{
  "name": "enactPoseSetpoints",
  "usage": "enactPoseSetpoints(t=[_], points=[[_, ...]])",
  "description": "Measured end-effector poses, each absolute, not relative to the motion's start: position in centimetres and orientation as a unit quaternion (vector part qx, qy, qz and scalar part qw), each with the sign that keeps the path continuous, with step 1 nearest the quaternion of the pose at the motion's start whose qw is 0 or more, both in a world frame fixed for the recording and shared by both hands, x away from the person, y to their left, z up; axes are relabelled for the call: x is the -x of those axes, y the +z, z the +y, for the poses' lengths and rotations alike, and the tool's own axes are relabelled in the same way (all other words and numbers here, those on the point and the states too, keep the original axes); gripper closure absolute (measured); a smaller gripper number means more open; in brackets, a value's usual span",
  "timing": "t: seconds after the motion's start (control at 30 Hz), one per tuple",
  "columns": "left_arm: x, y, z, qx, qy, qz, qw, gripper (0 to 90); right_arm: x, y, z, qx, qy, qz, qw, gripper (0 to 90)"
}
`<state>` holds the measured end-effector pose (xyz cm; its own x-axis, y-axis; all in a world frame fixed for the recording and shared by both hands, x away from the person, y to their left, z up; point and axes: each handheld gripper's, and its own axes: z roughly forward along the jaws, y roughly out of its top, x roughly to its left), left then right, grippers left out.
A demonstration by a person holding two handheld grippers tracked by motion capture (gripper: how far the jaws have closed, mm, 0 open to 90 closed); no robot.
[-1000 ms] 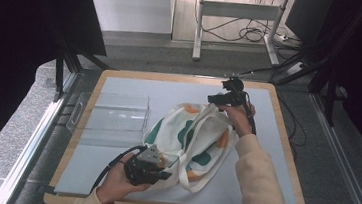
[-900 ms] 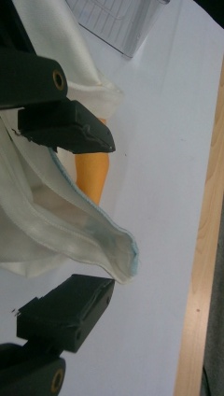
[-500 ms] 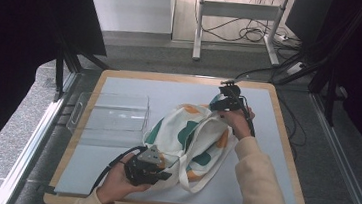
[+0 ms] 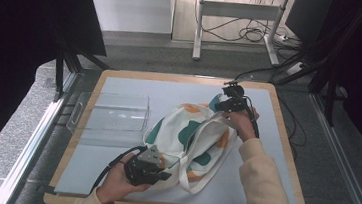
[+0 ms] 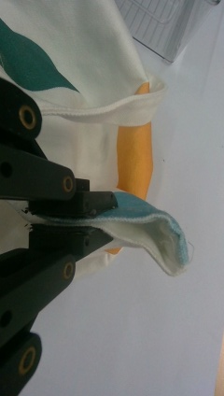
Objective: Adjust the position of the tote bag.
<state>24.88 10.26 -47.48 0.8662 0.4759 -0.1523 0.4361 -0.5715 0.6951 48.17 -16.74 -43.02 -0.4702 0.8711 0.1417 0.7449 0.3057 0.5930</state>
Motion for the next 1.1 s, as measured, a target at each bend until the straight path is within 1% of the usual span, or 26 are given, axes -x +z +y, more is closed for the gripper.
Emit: enactPoseSetpoints(t=[0.3,0.57,0.93,1.1], points=[[-25.2,-47.1,11.2,-0.888,0.031,0.26,0.378,84.8,-46.8,-41.3,-17.5,-0.486,0.326,0.802,0.117,84.8],[-26.1,-46.9,12.6,-0.882,0.041,0.276,0.379,84.9,-45.0,-39.9,-19.6,-0.483,0.35,0.793,0.125,84.8],[-27.7,-46.5,13.5,-0.878,0.061,0.294,0.372,85.0,-41.5,-39.5,-23.0,-0.477,0.39,0.776,0.136,84.7],[-29.4,-45.9,13.6,-0.879,0.081,0.3,0.363,85.0,-39.5,-39.3,-24.7,-0.476,0.418,0.761,0.139,84.6]])
